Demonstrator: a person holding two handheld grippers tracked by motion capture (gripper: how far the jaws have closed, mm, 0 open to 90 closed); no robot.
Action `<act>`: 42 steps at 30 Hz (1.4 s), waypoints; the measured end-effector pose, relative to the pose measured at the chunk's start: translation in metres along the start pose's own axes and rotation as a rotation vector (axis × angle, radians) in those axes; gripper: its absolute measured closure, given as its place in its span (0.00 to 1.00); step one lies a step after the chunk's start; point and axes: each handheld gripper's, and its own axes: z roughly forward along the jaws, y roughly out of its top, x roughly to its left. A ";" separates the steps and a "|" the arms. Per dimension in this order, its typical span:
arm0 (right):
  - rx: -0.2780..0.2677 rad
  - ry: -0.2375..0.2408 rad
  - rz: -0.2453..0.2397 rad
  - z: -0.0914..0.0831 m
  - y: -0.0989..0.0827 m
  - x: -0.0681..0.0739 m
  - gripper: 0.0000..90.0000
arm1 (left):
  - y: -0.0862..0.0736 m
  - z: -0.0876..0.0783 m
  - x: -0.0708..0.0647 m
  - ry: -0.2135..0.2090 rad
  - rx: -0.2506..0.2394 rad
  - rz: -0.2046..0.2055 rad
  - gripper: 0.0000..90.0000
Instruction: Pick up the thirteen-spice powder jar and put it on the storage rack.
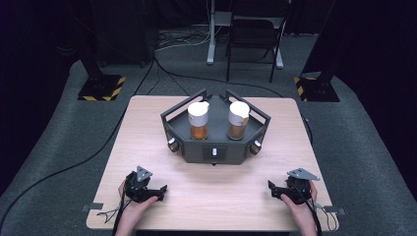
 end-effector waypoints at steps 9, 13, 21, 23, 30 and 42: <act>0.023 -0.019 0.006 -0.002 -0.008 -0.002 0.07 | 0.000 0.000 0.000 -0.001 0.000 0.000 0.01; 0.038 -0.021 -0.013 0.002 -0.008 -0.002 0.08 | 0.001 0.000 0.000 -0.001 0.002 0.001 0.01; 0.059 -0.024 -0.038 0.005 -0.006 0.000 0.08 | 0.001 0.001 -0.001 0.002 0.002 0.000 0.00; 0.059 -0.024 -0.040 0.005 -0.006 0.000 0.08 | 0.001 0.001 0.000 0.002 0.002 0.000 0.00; 0.068 -0.016 -0.029 0.006 -0.004 -0.003 0.06 | 0.001 0.001 0.000 0.001 0.002 0.002 0.00; 0.077 -0.012 -0.035 0.008 -0.002 -0.002 0.02 | 0.001 0.001 -0.001 0.003 0.001 0.001 0.00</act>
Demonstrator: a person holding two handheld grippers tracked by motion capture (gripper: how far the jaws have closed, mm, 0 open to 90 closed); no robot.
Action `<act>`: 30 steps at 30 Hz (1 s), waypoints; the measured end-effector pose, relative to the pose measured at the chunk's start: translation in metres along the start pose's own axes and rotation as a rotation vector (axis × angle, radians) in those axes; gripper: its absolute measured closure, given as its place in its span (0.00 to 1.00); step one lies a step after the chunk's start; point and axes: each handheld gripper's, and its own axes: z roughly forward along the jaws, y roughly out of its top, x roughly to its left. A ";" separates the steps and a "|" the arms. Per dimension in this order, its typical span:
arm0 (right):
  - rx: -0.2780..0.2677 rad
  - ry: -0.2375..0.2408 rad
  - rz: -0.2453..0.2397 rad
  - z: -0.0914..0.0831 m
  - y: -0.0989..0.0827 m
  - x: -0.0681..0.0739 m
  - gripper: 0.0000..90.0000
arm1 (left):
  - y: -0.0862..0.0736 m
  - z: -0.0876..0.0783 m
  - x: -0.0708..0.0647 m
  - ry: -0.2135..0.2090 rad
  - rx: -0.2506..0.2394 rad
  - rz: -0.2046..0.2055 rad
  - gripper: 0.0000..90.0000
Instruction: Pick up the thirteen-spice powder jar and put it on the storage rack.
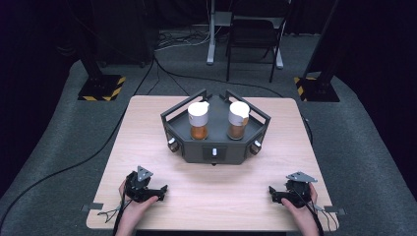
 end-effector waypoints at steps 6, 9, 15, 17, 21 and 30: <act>0.004 -0.002 0.000 0.001 0.001 0.001 0.01 | 0.000 0.000 0.000 -0.002 0.000 0.001 0.00; 0.004 -0.002 0.000 0.001 0.001 0.001 0.01 | 0.000 0.000 0.000 -0.002 0.000 0.001 0.00; 0.006 0.000 0.000 0.001 0.002 0.001 0.00 | 0.000 0.000 0.000 -0.004 -0.001 0.003 0.00; 0.006 0.000 0.000 0.001 0.002 0.001 0.00 | 0.000 0.000 0.000 -0.004 0.000 0.003 0.00; 0.006 0.000 0.000 0.001 0.002 0.001 0.00 | 0.000 0.000 0.000 -0.004 0.000 0.003 0.00; 0.007 0.002 0.000 0.001 0.002 0.001 0.00 | 0.000 0.000 0.000 -0.004 -0.001 0.003 0.00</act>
